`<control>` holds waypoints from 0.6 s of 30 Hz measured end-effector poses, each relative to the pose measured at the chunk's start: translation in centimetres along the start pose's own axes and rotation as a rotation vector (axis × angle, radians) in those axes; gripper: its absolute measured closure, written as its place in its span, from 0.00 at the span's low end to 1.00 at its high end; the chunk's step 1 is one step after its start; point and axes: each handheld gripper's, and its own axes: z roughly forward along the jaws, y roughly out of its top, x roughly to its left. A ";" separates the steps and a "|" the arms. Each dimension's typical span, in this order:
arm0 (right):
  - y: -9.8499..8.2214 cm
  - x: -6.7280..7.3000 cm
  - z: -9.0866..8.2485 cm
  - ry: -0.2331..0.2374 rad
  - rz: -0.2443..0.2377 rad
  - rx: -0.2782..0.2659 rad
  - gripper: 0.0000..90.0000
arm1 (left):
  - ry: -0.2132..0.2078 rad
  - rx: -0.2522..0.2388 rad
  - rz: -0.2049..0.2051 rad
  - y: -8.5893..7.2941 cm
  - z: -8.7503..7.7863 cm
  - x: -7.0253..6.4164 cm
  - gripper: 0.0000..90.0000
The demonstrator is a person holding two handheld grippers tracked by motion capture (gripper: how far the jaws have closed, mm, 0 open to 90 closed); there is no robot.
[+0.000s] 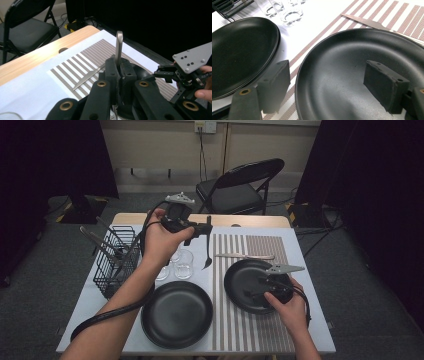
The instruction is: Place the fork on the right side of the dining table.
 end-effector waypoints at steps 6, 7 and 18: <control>0.3 0.3 -0.1 0.001 -0.007 -0.009 0.23 | -0.020 0.004 -0.004 -0.5 1.0 -0.5 0.97; 0.3 0.3 -0.2 -0.002 -0.008 -0.010 0.23 | -0.020 0.006 0.000 -0.6 1.1 -0.6 0.97; 0.6 0.8 -0.1 -0.006 -0.024 0.002 0.23 | -0.040 0.013 0.009 -1.5 2.3 -1.7 0.97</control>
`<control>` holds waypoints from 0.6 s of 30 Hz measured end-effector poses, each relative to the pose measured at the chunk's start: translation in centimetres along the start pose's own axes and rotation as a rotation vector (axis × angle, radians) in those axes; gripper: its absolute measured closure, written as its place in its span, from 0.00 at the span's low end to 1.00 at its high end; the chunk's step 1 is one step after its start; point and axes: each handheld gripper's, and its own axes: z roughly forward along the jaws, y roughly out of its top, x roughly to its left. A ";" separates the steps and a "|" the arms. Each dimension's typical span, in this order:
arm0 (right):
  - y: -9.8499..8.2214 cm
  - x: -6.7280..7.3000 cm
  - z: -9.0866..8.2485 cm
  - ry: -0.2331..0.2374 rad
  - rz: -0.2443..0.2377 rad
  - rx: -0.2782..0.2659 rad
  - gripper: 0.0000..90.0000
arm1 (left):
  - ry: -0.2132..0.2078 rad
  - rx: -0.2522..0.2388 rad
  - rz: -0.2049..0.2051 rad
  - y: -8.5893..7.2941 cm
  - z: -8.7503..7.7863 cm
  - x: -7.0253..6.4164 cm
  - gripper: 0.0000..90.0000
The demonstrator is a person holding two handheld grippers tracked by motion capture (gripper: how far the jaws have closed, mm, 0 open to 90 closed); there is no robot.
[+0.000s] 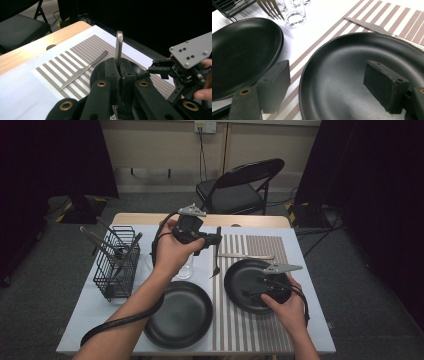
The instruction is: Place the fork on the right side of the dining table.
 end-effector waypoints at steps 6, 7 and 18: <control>0.4 0.5 -0.2 0.005 -0.016 -0.005 0.24 | -0.016 -0.005 0.007 -0.5 0.5 -0.8 0.97; 0.4 0.5 -0.2 0.005 -0.018 -0.002 0.24 | -0.017 -0.007 0.011 -0.6 0.6 -0.9 0.97; 1.1 1.3 -0.5 0.009 -0.047 -0.004 0.25 | -0.035 -0.006 0.012 -1.8 1.6 -1.9 0.97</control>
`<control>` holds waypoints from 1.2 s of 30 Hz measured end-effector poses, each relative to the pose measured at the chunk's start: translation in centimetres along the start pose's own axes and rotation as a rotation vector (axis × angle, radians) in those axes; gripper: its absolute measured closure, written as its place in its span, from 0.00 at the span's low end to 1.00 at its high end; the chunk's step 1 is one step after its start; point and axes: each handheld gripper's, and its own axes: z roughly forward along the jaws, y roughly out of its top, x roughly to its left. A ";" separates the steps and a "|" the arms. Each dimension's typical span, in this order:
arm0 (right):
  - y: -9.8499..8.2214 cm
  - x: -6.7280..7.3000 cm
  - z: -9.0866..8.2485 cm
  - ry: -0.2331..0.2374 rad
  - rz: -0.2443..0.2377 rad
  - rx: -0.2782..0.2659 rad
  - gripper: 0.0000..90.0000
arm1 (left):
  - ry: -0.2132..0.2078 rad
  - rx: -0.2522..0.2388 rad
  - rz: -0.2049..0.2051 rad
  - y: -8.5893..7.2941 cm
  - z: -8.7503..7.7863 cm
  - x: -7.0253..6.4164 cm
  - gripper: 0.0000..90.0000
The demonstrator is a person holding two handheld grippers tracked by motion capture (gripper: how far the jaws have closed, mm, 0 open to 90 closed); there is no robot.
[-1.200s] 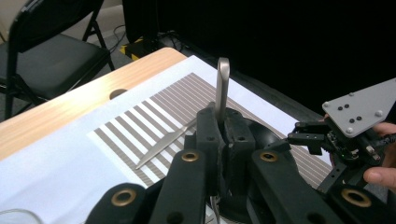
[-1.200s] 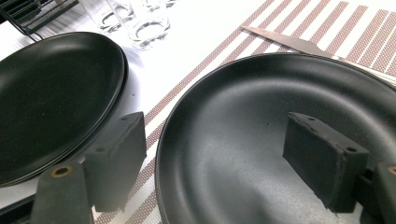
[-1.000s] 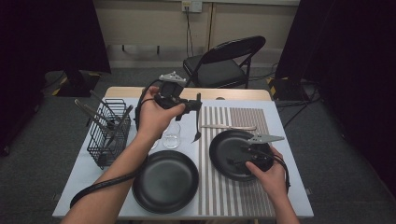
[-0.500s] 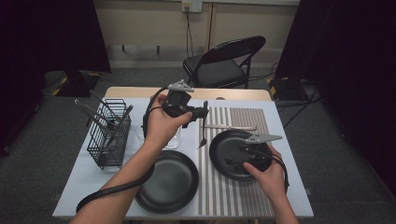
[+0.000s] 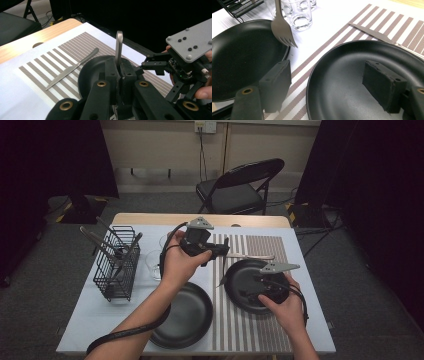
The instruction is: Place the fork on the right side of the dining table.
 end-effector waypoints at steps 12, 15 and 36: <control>0.4 0.4 -0.2 -0.002 -0.008 -0.008 0.26 | -0.014 0.005 0.000 -1.0 1.4 -1.2 0.97; 0.4 0.6 -0.2 0.001 -0.012 -0.008 0.26 | -0.016 0.003 0.010 -1.2 1.7 -1.5 0.97; 1.1 1.9 -0.7 0.015 -0.017 -0.032 0.35 | -0.021 0.001 0.000 -2.4 2.1 -3.0 0.97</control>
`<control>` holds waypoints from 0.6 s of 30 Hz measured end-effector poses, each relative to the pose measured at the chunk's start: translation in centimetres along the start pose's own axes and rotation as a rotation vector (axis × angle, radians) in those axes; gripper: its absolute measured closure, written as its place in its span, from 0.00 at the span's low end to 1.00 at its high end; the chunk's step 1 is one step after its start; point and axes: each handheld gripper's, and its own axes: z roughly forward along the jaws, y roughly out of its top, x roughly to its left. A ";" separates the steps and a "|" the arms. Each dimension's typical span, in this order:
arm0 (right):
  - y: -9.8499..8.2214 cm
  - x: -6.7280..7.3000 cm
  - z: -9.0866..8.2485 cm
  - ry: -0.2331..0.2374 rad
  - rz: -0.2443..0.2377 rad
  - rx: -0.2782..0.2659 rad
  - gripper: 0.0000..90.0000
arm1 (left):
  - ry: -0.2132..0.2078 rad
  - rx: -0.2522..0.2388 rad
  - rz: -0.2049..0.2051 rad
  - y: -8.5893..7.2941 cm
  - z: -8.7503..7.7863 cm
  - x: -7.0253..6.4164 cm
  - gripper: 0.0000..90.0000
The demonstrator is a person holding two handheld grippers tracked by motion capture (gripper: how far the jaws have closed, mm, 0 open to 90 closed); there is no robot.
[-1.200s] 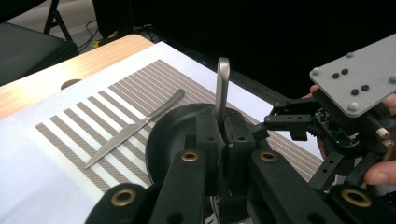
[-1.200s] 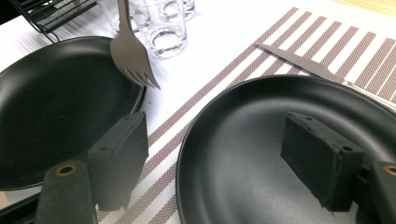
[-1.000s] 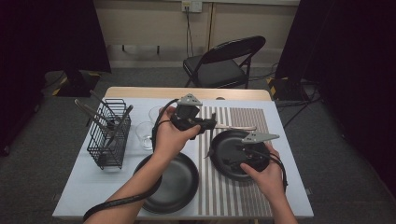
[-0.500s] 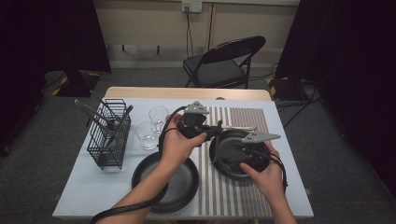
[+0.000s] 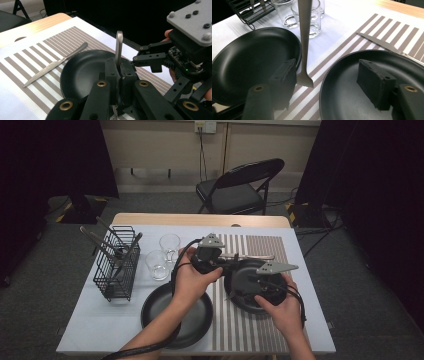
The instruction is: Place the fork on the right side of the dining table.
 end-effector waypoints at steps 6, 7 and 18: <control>0.2 0.4 0.0 0.010 -0.002 -0.002 0.39 | -0.003 -0.004 0.007 0.0 0.1 -0.5 0.97; 0.2 0.4 0.0 0.009 -0.002 -0.002 0.40 | -0.007 -0.008 0.003 -0.1 0.2 -0.5 0.97; 0.5 0.5 -0.1 0.030 0.024 -0.010 0.57 | -0.011 0.004 0.008 -0.4 1.3 -1.1 0.97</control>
